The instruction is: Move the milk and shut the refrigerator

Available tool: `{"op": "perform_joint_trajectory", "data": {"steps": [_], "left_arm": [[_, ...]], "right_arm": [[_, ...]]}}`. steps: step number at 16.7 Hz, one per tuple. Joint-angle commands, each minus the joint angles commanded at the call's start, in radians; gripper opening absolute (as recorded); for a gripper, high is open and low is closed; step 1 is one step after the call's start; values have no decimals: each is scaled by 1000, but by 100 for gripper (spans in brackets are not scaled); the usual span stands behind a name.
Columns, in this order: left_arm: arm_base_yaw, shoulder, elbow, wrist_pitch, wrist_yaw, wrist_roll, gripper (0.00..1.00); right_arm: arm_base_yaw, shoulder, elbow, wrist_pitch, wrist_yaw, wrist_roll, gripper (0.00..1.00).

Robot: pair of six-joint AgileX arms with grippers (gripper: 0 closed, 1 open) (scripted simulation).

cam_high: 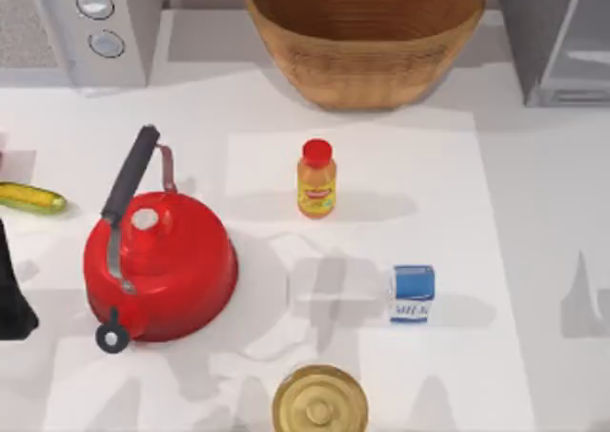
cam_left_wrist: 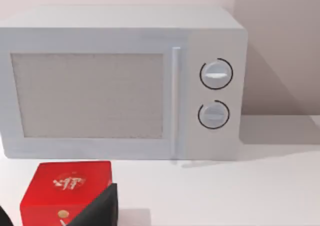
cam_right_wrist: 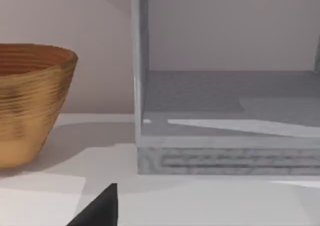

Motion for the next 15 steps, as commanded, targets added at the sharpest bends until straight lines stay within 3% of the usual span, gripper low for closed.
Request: {"op": "perform_joint_trajectory", "data": {"steps": [3,6,15], "left_arm": [[0,0,0,0,0,0,100],[0,0,0,0,0,0,100],[0,0,0,0,0,0,100]], "right_arm": [[13,12,-1,11,13,0,100],[109,96,1,89,108,2,100],[644,536,17,510,650,12,100]]}}
